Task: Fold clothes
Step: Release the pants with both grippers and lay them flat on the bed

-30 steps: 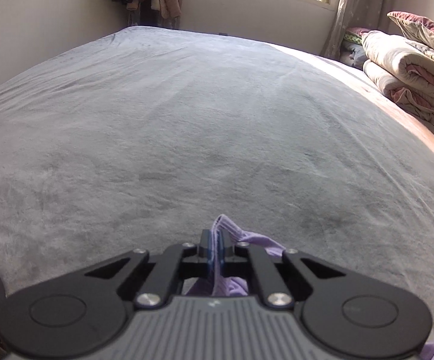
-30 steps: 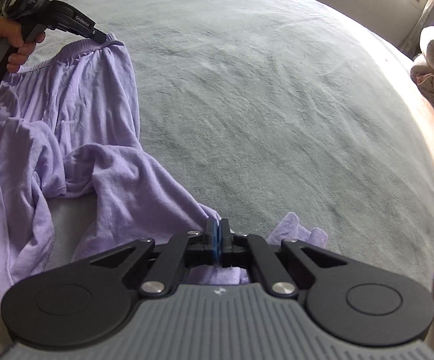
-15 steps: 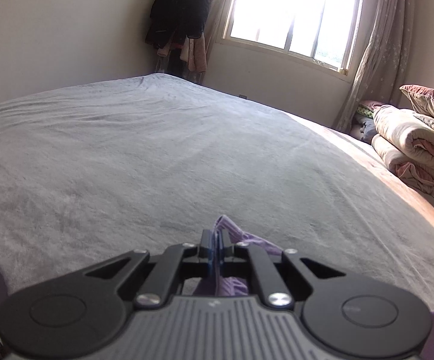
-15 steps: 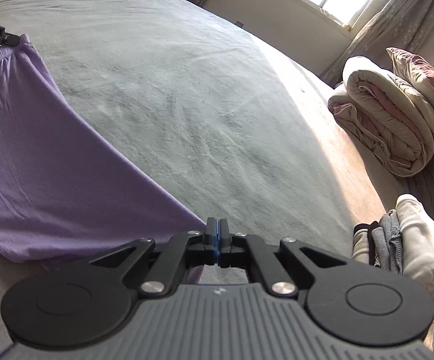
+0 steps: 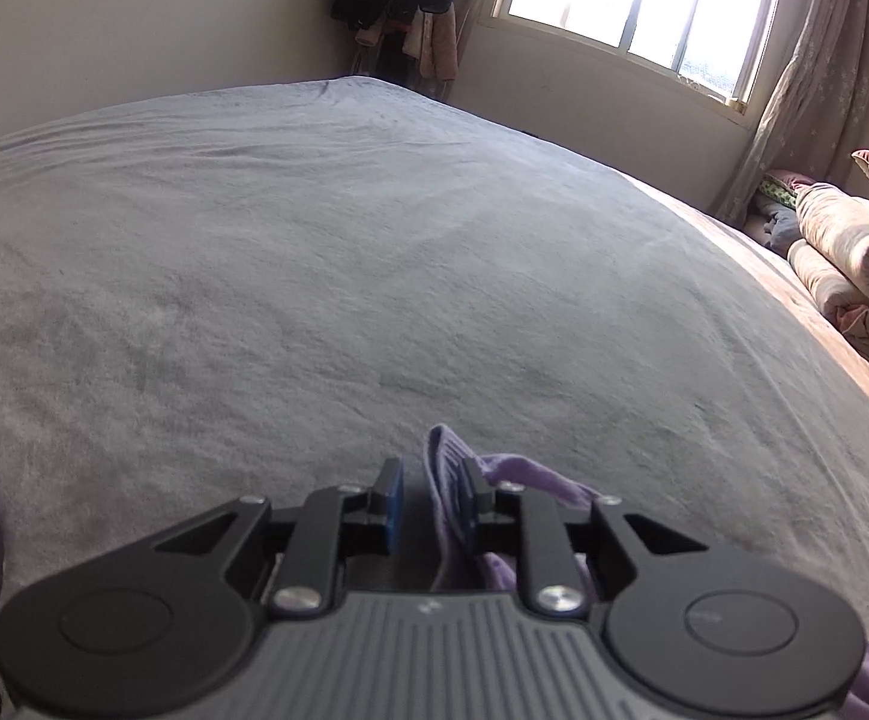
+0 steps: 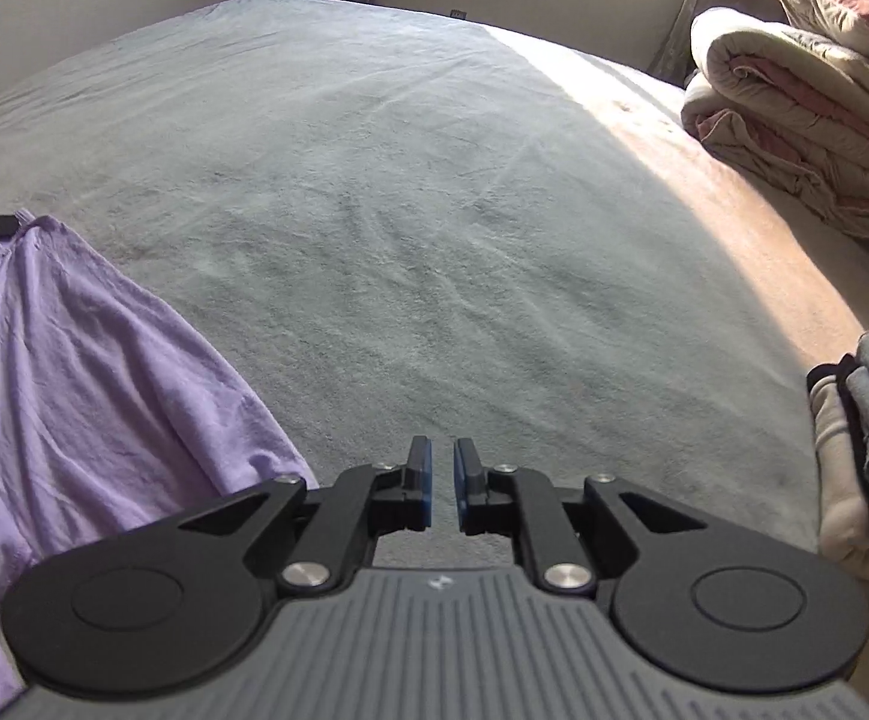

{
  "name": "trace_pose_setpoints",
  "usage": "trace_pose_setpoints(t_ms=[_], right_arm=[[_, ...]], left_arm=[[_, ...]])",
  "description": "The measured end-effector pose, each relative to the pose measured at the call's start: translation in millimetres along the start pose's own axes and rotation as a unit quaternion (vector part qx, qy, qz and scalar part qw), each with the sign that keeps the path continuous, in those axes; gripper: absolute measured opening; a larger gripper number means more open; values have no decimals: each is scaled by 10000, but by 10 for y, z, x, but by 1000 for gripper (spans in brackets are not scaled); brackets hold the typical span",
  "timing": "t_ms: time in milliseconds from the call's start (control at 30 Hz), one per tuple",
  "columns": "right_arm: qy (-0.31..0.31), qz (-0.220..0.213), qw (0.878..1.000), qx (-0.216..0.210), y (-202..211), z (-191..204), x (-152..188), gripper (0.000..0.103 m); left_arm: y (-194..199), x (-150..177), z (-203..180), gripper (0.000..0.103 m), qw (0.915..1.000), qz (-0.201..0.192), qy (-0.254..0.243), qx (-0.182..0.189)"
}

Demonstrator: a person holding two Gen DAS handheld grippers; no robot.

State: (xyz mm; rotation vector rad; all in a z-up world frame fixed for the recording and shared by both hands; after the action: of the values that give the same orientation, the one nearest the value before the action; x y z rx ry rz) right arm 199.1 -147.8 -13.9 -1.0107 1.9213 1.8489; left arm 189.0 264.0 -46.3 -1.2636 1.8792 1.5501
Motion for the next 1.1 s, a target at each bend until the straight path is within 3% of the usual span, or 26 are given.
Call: trace_pose_setpoints(t_ms=[133,233,367,433,567,667,767,1000,1067,1100], right_arm=[[-511,371,9957,-675,-140,7,-31,18],[-554,476,9944,-761,-251,115,-29,32],[-651,504,9924,-913,-340,222,26,31],[-410,462,9947,-825,-362,306,41,4],[47,35,9998,-182,-247,435,26,2],[-94,-347,9992,189,-186,382,-49,2],[-280,-484,9980,303,-225,320,-119,2],[-92,-238,9986,459,-511,452,-90,3],[-174,-242,9987,421,-477,442,-86,6],[-251,-218,9988,364,-456,421,-93,13]], left_arm=[[-23,-19,20,20,10000,53,55,21],[-37,-6,15,20,9999,59,85,13],[-57,-7,12,17,10000,78,6,10],[-55,-4,-6,8,9999,48,-114,-1],[0,3,-21,5,9997,-251,-71,12],[45,7,-24,5,9987,-505,25,22],[37,31,-28,5,9977,-674,16,-116],[-7,29,-80,10,9989,-305,-221,-290],[13,15,-94,17,9989,-235,-271,-302],[24,8,-101,27,9989,-201,-296,-308]])
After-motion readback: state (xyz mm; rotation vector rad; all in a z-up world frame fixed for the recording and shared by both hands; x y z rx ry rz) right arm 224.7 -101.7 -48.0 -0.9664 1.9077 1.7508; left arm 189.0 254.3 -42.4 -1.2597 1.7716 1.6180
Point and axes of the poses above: each gripper's, at about its wrist camera, not at the fingertips, and y roughly against the way its jaws point, z to its left, x to its underside, the point moved 1 cm from there along -y, roughly the way its jaws point, and after that the axes turned 9 degrees about x, right-handed, at the moved point
